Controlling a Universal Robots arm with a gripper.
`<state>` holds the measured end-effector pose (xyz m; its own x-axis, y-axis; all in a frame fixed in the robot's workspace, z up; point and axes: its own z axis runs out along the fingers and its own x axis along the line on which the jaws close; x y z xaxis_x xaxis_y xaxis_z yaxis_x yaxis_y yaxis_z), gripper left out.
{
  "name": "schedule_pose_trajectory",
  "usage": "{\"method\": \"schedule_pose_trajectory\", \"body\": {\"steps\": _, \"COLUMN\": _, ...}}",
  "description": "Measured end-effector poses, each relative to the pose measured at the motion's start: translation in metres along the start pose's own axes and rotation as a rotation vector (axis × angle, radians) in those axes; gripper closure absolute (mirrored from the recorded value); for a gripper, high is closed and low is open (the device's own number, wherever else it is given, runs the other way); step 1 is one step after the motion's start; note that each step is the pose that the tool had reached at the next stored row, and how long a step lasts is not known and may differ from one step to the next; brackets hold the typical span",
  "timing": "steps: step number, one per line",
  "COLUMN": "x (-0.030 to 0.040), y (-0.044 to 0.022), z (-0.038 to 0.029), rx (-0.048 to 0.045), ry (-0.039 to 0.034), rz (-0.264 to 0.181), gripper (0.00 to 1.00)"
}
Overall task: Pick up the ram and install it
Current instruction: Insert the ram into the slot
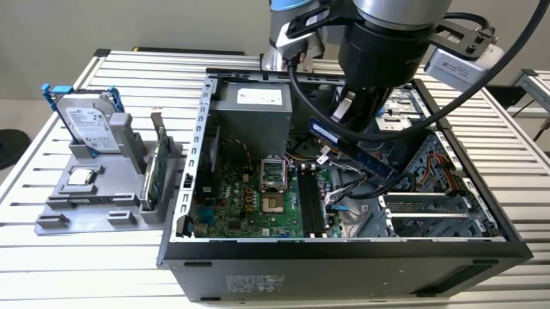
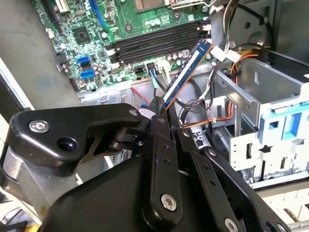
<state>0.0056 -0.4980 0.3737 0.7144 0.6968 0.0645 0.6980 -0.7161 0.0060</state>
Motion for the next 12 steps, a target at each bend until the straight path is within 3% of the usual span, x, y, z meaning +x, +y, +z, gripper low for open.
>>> {"method": "schedule_pose_trajectory", "body": {"steps": 12, "x": 0.0000, "y": 0.0000, "z": 0.0001, "rx": -0.0055, "ry": -0.0005, "rz": 0.086, "gripper": 1.00}}
